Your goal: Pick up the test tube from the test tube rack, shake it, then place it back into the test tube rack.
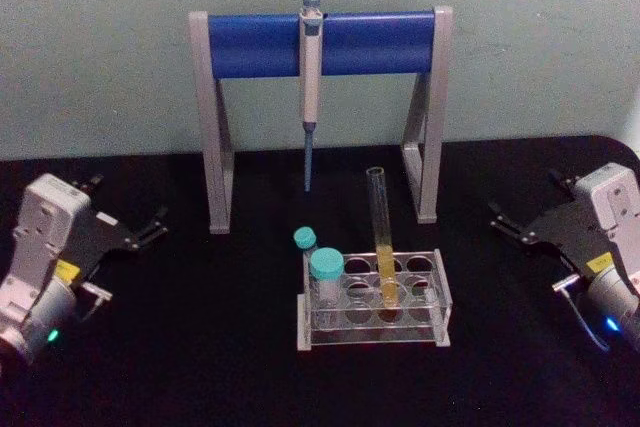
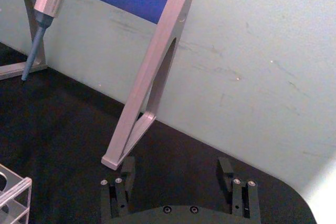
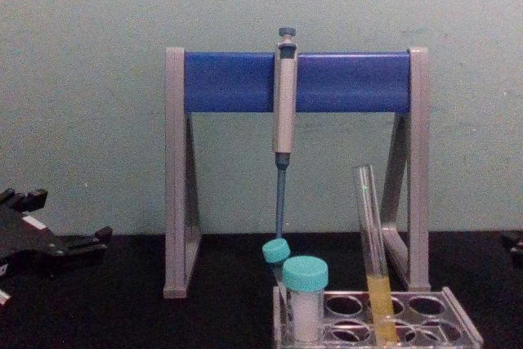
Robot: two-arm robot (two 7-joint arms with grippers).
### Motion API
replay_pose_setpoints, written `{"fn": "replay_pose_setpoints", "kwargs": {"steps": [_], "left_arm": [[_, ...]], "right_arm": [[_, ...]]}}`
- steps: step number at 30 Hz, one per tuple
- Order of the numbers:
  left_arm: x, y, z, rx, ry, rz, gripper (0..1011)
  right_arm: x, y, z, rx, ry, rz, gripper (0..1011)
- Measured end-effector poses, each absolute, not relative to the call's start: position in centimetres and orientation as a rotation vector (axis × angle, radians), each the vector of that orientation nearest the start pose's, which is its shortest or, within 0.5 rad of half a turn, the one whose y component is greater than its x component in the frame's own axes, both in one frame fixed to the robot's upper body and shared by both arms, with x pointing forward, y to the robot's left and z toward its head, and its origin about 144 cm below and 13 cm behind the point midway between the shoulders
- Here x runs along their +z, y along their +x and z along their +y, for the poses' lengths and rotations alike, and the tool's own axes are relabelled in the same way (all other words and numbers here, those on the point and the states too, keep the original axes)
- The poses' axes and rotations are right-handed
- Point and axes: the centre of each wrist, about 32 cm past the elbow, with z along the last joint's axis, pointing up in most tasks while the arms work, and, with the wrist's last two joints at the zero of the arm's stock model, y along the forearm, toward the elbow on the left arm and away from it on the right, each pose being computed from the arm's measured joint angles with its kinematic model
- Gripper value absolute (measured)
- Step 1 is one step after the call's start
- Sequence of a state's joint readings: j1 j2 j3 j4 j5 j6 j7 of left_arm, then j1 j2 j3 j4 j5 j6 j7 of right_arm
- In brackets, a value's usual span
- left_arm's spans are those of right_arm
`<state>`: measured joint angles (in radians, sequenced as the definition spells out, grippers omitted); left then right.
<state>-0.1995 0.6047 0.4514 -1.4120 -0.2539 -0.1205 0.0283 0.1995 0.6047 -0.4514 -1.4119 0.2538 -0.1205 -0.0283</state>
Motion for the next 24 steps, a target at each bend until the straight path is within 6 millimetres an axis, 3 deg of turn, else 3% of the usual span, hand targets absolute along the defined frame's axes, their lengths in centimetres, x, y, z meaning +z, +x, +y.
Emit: {"fn": "replay_pose_setpoints", "kwargs": {"steps": [24], "left_arm": [[113.98,48.86,30.96,1.248,0.304,-0.285,1010]], "right_arm": [[113.98,48.86,-30.97,-1.248,-0.305,-0.285,1000]]}}
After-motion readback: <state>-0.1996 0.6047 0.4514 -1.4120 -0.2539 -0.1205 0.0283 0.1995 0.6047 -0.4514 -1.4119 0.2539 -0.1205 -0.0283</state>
